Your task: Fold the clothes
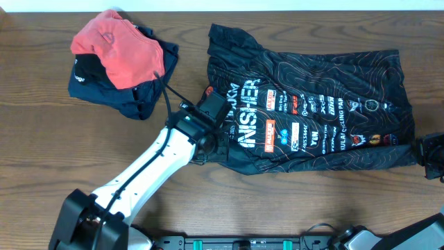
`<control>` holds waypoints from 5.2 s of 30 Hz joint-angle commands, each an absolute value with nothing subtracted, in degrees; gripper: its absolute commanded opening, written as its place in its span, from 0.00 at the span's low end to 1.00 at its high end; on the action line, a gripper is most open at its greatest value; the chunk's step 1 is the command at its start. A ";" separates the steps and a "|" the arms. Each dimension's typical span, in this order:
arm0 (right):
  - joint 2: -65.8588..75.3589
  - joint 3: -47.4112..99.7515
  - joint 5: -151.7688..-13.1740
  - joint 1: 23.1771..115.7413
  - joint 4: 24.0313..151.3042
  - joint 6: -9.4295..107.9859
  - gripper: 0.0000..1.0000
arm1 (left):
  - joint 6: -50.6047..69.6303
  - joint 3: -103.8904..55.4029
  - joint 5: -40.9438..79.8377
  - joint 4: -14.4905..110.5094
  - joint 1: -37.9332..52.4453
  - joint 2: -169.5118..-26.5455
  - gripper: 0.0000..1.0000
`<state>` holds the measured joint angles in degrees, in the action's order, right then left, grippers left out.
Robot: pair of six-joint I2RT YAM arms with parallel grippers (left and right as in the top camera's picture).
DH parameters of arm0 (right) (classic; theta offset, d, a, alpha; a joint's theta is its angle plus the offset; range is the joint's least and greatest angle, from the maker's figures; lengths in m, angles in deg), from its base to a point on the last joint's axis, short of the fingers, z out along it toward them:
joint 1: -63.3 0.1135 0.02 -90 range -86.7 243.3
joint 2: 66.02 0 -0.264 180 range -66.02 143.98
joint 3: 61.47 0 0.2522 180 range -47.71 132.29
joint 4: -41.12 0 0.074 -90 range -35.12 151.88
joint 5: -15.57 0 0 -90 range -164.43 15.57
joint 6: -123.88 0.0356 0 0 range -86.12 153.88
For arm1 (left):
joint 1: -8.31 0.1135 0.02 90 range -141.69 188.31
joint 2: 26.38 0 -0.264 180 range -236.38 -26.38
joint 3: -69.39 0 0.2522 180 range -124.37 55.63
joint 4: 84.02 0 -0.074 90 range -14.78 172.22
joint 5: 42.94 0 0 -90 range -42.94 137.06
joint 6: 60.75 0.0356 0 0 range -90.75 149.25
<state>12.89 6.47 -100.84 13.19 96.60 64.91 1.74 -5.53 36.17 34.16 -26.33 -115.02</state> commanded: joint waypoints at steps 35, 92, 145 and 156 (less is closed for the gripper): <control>12.74 7.03 -101.65 13.67 97.40 64.45 0.01 | 1.76 -7.72 36.50 29.77 -26.50 -115.59 0.06; 12.74 7.03 -101.65 13.67 98.10 64.45 0.01 | 3.80 -9.01 40.01 31.06 -26.48 -115.33 0.06; 12.74 7.03 -101.67 13.67 98.21 64.43 0.02 | 17.87 4.24 42.20 48.72 -26.44 -122.10 0.07; 12.74 7.03 -101.65 13.67 98.19 64.43 0.02 | 17.39 -12.97 35.34 23.23 -26.44 -116.27 0.06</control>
<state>12.89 6.47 -101.04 13.19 98.30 64.88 17.13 -8.18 40.23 25.92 -26.46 -119.81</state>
